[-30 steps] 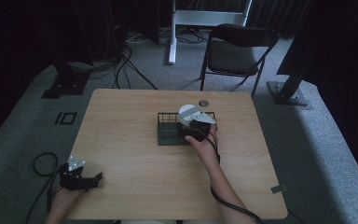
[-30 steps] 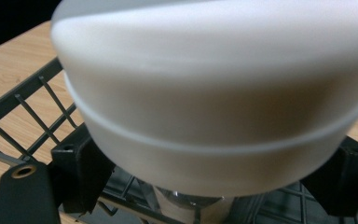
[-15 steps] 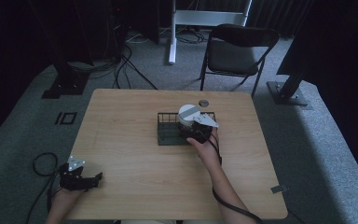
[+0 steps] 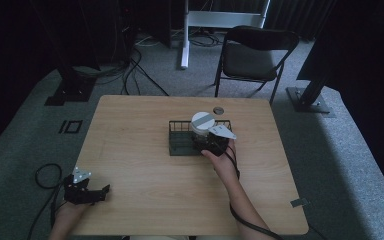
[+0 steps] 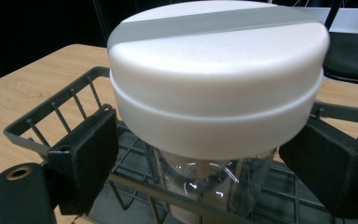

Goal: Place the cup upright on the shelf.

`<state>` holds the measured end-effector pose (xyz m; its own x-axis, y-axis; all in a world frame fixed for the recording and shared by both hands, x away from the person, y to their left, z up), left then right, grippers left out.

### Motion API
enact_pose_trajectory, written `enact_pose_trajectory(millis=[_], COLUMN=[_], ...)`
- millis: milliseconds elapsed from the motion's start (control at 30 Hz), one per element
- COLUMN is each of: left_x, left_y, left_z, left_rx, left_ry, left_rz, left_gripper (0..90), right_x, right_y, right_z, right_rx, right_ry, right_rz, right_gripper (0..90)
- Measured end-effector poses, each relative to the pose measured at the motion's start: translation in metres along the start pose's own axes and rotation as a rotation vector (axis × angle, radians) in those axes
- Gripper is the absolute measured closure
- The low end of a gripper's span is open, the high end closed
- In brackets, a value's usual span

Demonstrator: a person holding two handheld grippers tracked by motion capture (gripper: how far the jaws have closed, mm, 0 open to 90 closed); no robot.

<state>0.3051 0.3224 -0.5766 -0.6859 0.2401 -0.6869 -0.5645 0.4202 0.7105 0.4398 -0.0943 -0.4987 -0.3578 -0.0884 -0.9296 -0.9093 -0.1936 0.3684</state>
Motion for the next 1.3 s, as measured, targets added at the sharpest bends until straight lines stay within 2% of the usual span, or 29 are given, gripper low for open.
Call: enact_pose_trajectory(millis=[133, 800, 1033, 1300], left_x=[0.000, 0.000, 0.000, 0.000], left_y=[0.000, 0.000, 0.000, 0.000], left_z=[0.000, 0.000, 0.000, 0.000], left_rx=[0.000, 0.000, 0.000, 0.000], left_ry=[0.000, 0.000, 0.000, 0.000], left_rz=[0.000, 0.000, 0.000, 0.000], left_gripper=[0.6, 0.6, 0.6, 0.6], right_x=[0.000, 0.004, 0.009, 0.021], right_y=[0.004, 0.029, 0.034, 0.046], right_z=[-0.003, -0.010, -0.012, -0.022], right_rx=[0.008, -0.020, -0.022, -0.019], right_ry=[0.001, 0.012, 0.020, 0.031], right_rz=[-0.003, -0.019, -0.019, -0.018], right_gripper=[11.8, 11.8, 11.9, 11.9])
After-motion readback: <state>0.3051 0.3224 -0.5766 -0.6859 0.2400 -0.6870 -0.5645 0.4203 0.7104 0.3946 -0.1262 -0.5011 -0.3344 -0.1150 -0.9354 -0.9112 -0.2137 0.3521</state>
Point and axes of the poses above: each handheld gripper's, and its own axes: y roughly backward along the jaws, x roughly out of its underside, z roughly to its left, the point moved 4 cm from there along -y, roughly forward along the jaws, and after that the axes turned 13 degrees about x, right-handed, at the moved point
